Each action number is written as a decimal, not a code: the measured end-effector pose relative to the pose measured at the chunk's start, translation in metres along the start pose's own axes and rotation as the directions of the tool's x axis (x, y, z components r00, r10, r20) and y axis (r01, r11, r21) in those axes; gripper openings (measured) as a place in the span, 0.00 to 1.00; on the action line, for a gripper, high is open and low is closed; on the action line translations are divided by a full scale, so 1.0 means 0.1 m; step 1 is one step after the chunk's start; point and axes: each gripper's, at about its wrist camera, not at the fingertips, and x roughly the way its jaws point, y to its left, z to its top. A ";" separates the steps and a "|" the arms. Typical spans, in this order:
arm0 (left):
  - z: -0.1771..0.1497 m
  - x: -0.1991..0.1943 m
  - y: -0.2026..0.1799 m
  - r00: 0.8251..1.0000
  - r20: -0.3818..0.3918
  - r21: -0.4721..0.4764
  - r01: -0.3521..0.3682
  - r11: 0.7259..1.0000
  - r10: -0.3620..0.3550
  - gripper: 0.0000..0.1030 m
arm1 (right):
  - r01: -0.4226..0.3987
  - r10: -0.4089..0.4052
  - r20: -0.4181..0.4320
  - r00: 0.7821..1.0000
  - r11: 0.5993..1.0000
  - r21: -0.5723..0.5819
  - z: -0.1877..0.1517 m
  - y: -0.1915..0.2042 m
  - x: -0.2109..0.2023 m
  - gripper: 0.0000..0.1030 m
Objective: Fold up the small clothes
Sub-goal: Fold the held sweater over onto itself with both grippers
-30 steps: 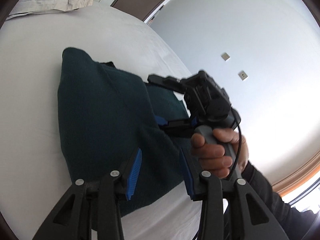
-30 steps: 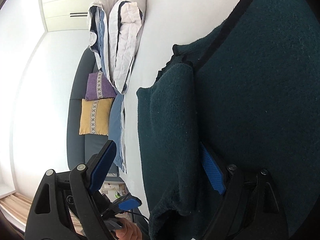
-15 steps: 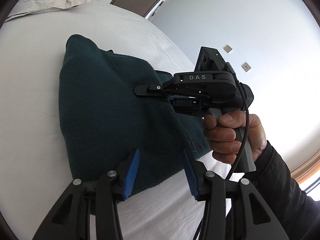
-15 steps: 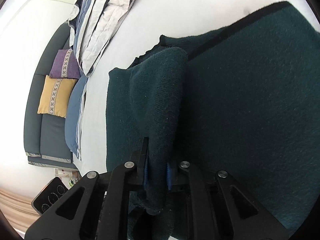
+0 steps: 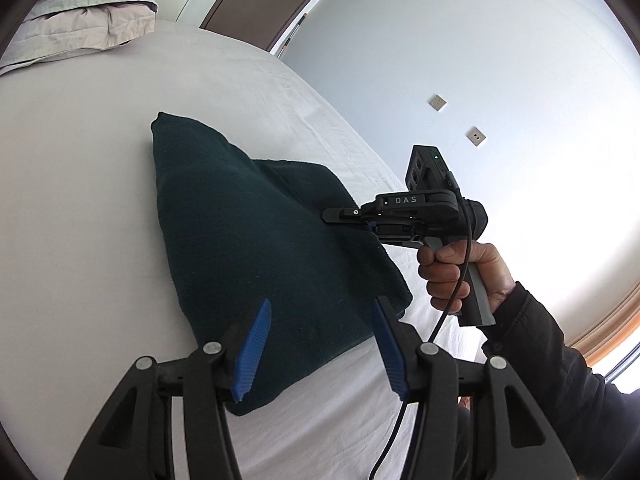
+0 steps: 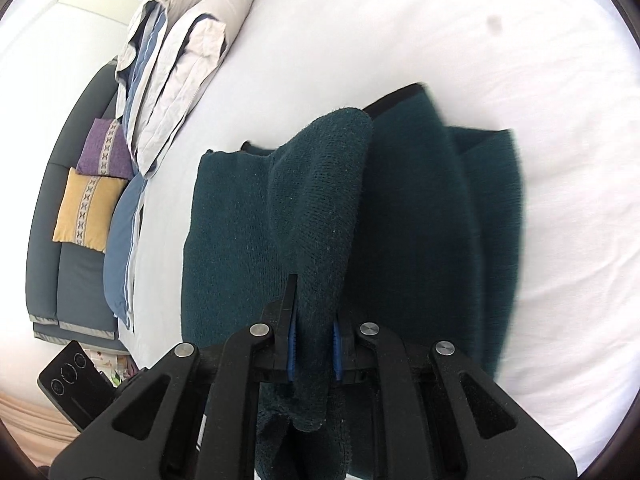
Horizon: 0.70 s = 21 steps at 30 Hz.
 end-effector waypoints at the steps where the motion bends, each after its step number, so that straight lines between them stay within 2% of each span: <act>1: 0.00 -0.02 0.03 1.000 -0.003 0.002 -0.001 1.000 0.001 0.53 | 0.003 -0.003 0.008 1.000 1.000 0.009 0.02 -0.08 -0.04 0.11; 2: 0.13 0.05 -0.01 1.000 -0.007 0.003 -0.003 1.000 0.003 0.53 | 0.006 -0.006 0.014 1.000 1.000 0.017 0.05 -0.17 -0.09 0.11; 8: 0.17 0.05 -0.04 1.000 -0.020 0.037 -0.016 0.999 0.017 0.53 | 0.032 -0.032 0.020 0.999 0.999 0.017 0.13 -0.43 -0.23 0.11; 14: 0.23 0.12 -0.04 0.999 -0.033 0.058 -0.026 0.998 0.028 0.55 | 0.014 -0.017 0.046 0.999 0.999 0.052 0.03 -0.59 -0.21 0.11; 18: 0.23 0.35 0.04 0.995 -0.069 0.049 -0.070 0.996 0.073 0.55 | 0.013 -0.017 0.059 0.998 0.998 0.060 -0.06 -0.68 -0.18 0.11; 21: 0.20 0.43 0.11 0.992 -0.091 0.035 -0.087 0.996 0.089 0.55 | -0.039 0.032 0.085 0.996 0.996 0.086 -0.16 -0.72 -0.24 0.15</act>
